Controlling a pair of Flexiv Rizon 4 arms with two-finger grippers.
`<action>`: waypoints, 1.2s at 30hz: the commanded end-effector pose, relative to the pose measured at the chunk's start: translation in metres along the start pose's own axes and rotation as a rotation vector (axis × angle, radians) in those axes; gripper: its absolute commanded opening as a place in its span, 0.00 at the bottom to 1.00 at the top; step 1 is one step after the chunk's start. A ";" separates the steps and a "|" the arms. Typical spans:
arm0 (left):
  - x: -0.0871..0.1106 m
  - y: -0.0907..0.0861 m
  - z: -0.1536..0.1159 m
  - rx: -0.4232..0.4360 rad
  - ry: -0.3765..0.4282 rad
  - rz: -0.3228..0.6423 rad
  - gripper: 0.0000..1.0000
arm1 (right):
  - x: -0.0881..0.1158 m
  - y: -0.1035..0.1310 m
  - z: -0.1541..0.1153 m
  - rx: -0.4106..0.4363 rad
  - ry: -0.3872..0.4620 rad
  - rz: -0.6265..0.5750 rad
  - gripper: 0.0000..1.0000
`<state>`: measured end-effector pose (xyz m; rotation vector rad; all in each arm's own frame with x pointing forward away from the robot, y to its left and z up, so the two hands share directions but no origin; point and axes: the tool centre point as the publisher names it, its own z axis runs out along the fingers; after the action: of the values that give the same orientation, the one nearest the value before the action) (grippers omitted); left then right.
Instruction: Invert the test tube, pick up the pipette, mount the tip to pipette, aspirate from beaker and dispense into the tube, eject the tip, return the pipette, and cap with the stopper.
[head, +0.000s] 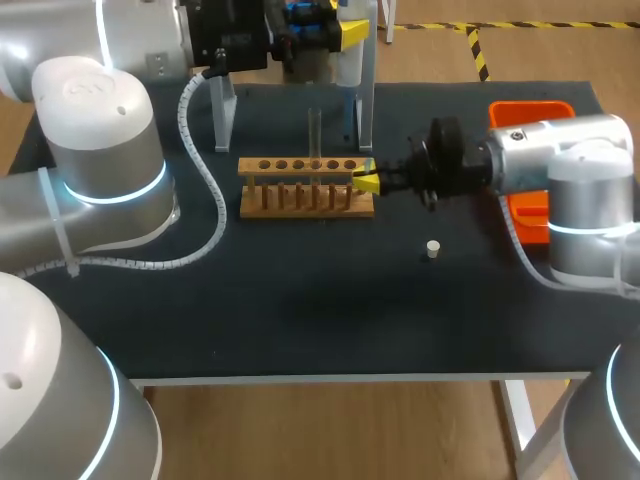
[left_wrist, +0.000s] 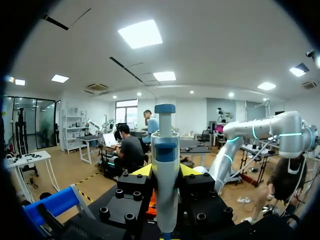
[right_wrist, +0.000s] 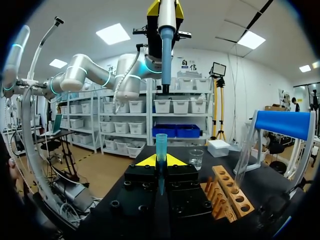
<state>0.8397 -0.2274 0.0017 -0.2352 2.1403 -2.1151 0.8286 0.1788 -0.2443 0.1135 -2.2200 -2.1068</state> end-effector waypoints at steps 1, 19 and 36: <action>0.000 0.000 -0.001 0.002 0.002 0.000 0.00 | -0.004 0.003 0.005 0.011 0.002 -0.003 0.00; 0.000 0.000 -0.001 0.002 0.002 0.000 0.00 | -0.013 0.016 0.022 0.020 0.002 -0.026 0.00; 0.000 0.000 -0.001 0.002 0.002 0.000 0.00 | -0.015 0.027 0.029 0.018 0.008 -0.042 0.00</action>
<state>0.8393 -0.2270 0.0017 -0.2355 2.1397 -2.1152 0.8394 0.2083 -0.2203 0.1713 -2.2489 -2.1060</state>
